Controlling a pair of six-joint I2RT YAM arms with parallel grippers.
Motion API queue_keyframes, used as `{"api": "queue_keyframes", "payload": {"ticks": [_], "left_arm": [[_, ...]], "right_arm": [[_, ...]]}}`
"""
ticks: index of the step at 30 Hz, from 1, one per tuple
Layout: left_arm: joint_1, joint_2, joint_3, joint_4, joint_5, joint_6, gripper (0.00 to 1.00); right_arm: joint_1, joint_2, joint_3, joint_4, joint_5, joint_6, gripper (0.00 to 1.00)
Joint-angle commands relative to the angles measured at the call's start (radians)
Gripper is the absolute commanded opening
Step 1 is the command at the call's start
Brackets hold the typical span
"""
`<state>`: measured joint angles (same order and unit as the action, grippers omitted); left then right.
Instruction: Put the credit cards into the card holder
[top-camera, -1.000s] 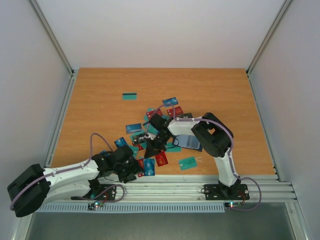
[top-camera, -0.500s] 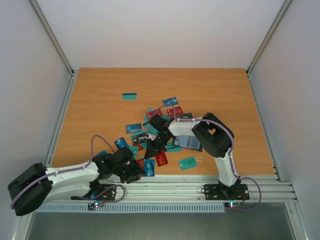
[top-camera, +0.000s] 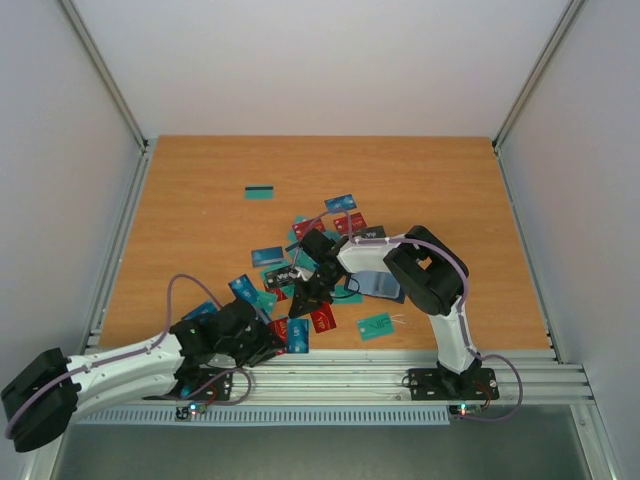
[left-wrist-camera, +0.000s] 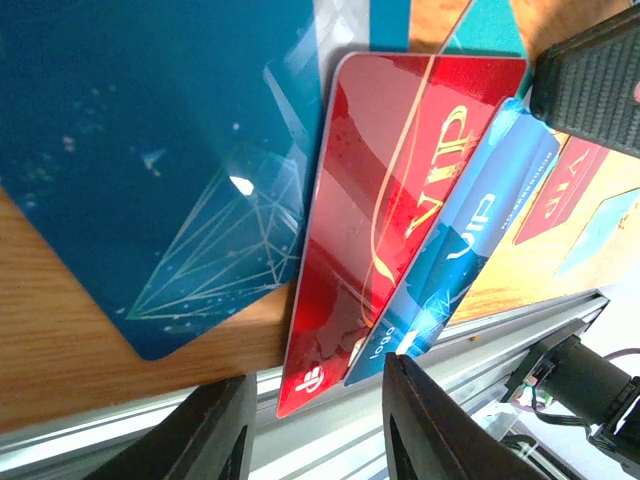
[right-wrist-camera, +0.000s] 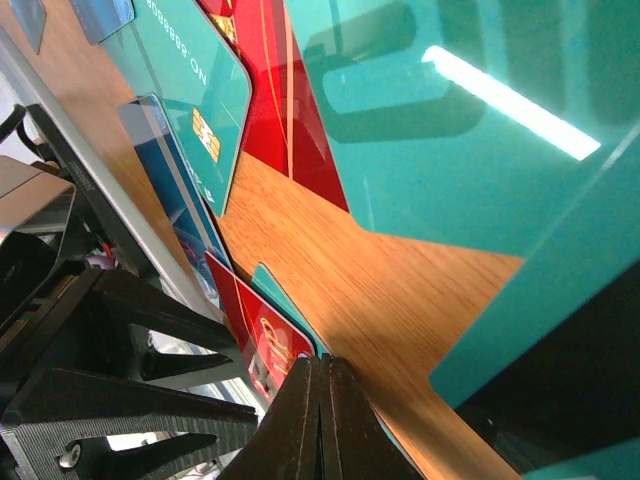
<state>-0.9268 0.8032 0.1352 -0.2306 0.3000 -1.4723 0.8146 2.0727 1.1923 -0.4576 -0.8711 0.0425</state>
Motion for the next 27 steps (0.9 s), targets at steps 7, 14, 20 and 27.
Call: {"api": "queue_keyframes", "payload": {"ticks": [7, 14, 20, 27], "left_arm": [[0.011, 0.118, -0.026, 0.184, -0.078, 0.009, 0.37], [0.011, 0.118, 0.011, 0.174, -0.086, 0.053, 0.31], [0.011, 0.022, 0.059, 0.036, -0.134, 0.096, 0.27], [0.011, -0.015, 0.053, 0.035, -0.152, 0.100, 0.25]], "right_arm": [[0.015, 0.025, -0.049, -0.025, 0.044, 0.042, 0.01], [0.014, 0.020, -0.061, -0.002, 0.041, 0.056, 0.01], [0.015, 0.014, -0.075, 0.012, 0.041, 0.062, 0.01], [0.015, 0.013, -0.077, 0.015, 0.040, 0.060, 0.01]]}}
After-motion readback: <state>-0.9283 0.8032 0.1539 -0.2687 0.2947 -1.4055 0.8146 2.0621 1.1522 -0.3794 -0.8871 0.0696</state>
